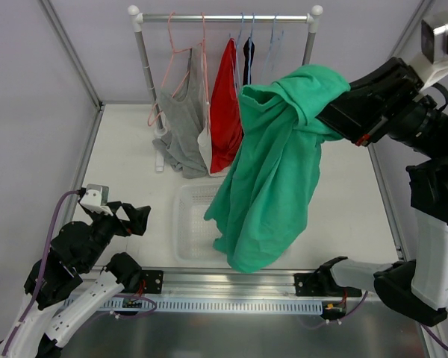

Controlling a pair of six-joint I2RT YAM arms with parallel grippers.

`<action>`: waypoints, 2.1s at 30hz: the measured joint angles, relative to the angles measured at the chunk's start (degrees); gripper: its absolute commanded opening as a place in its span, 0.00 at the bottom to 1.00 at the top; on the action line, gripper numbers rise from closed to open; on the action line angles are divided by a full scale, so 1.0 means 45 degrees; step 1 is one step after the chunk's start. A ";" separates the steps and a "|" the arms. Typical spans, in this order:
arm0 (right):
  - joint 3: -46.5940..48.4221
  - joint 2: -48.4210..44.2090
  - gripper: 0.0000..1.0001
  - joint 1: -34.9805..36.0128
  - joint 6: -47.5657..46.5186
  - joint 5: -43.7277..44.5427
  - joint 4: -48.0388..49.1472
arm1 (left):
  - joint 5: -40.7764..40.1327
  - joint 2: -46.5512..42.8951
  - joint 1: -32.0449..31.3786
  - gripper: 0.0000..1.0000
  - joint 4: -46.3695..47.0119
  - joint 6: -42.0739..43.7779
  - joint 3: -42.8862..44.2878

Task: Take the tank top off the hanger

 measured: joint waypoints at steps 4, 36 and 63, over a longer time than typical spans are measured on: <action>-0.2506 -0.1020 0.00 0.0034 -0.0520 -0.0024 0.0044 | 0.0000 -0.0005 0.0000 0.99 0.0000 0.0000 0.0000; -0.7640 -0.1593 0.00 0.1710 -0.2535 0.5212 -0.1530 | 0.0000 -0.0175 -0.0005 0.99 0.0000 0.0005 0.0000; -1.8967 -0.1574 0.05 0.4133 -0.3468 0.4532 0.3638 | -0.0699 -0.0185 0.0087 0.99 0.0092 -0.0151 -0.0121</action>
